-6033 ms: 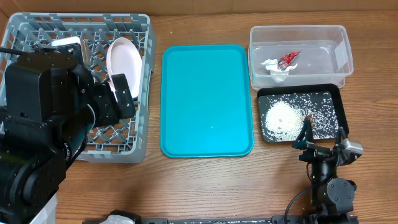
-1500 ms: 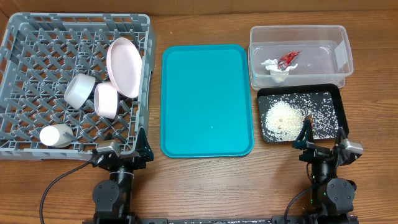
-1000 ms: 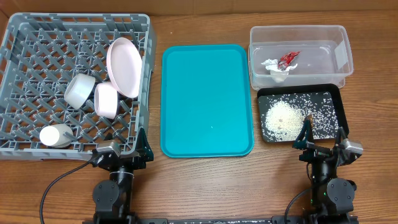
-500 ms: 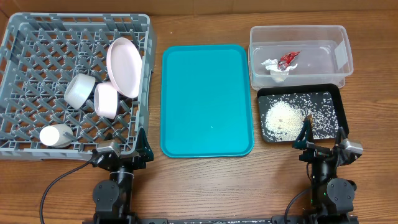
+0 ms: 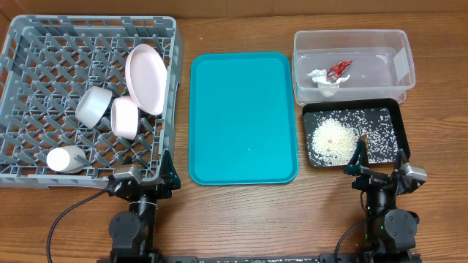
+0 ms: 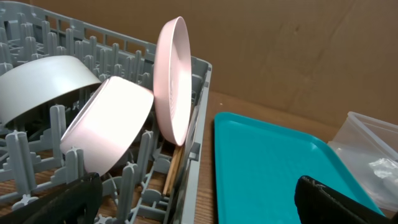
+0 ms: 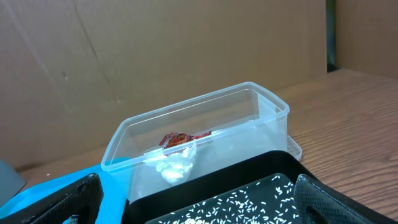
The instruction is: Sort waste into correct bins and load items into the dishwasher
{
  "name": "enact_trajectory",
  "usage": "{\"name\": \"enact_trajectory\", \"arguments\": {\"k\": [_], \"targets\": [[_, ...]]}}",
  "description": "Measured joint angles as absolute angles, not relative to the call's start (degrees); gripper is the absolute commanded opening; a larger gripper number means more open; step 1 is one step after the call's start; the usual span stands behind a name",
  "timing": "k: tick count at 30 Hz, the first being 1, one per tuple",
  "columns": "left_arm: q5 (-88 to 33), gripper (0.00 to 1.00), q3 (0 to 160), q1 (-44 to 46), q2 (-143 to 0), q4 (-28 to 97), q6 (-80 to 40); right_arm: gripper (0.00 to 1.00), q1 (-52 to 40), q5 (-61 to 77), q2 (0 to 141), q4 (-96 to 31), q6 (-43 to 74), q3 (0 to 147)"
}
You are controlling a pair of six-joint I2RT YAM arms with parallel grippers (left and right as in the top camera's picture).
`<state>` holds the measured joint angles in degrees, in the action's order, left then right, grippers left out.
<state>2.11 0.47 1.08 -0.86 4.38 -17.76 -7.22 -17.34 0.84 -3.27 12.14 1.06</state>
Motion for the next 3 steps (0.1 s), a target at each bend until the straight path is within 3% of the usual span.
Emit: {"name": "enact_trajectory", "arguments": {"k": [3], "targets": [[2.11, 1.0, 0.47, 1.08, -0.86, 4.38, -17.76, 1.0, -7.2, -17.32, 0.84, -3.29, 12.14, 1.06]]}}
